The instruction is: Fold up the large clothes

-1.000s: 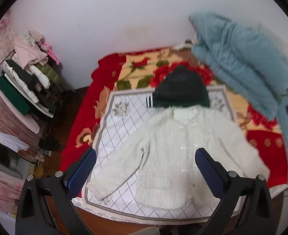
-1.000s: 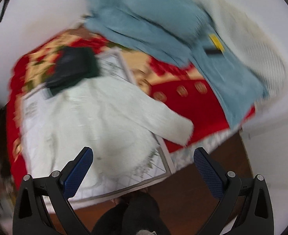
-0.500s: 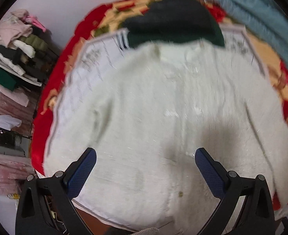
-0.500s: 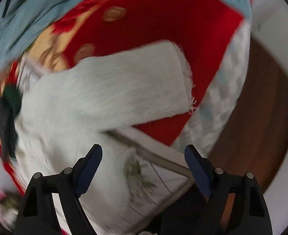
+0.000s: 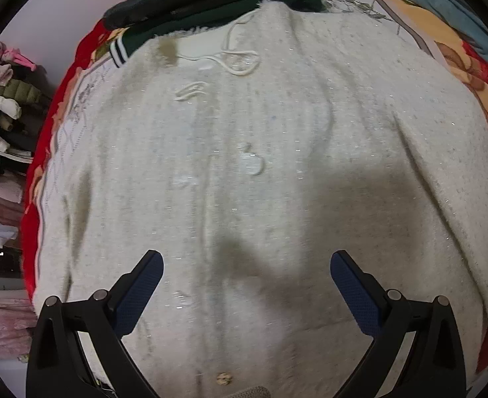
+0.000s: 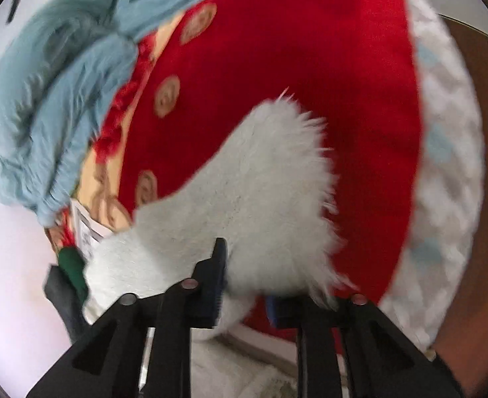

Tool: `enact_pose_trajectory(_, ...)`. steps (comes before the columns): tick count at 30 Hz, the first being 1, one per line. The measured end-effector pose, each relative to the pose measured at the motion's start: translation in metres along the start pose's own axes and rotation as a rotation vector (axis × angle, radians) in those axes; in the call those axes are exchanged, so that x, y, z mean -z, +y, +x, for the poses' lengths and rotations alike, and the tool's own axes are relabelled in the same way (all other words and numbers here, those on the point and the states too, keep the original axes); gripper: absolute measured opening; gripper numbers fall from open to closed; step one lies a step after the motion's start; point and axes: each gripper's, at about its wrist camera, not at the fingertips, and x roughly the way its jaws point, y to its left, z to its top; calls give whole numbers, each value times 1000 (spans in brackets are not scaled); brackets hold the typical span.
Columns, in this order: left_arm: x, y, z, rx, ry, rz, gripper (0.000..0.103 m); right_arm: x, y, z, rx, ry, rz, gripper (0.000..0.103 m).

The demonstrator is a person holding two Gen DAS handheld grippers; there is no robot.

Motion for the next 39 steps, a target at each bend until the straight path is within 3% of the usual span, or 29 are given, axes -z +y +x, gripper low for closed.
enact_pose_trajectory(2,-2,-7,6,-4,17,5,103,-4,-5,32,-21,63,23,46)
enact_pose_trajectory(4,-5,-9,9,-5,15,-1,103,-7,-2,41,-36,38,28,45)
enact_pose_trajectory(5,-7,-9,10,-9,9,-3,103,-10,3,40,-44,15,5,29)
enact_pose_trajectory(6,-10,-9,11,-12,5,-4,103,-16,13,39,-43,-1,-23,8)
enact_pose_trajectory(11,-27,15,11,-3,-6,-61,103,-10,85,-4,-86,-104,-165,8)
enact_pose_trajectory(16,-40,63,-1,4,-24,-159,103,29,186,-48,-148,-139,-399,7)
enact_pose_trajectory(21,-45,140,-3,-23,-31,-282,103,113,298,-45,-199,-75,-652,7)
enact_pose_trajectory(25,-40,203,7,-71,-25,-385,103,212,371,-2,-209,50,-873,7)
enact_pose_trajectory(28,-31,246,25,-119,-12,-450,103,290,403,37,-186,134,-1040,7)
enact_pose_trajectory(31,-20,282,52,-169,19,-492,103,369,414,81,-132,226,-1194,7)
enact_pose_trajectory(34,-7,307,77,-193,54,-526,103,426,411,131,-28,288,-1331,7)
enact_pose_trajectory(39,4,327,97,-200,69,-545,103,465,396,187,99,329,-1417,8)
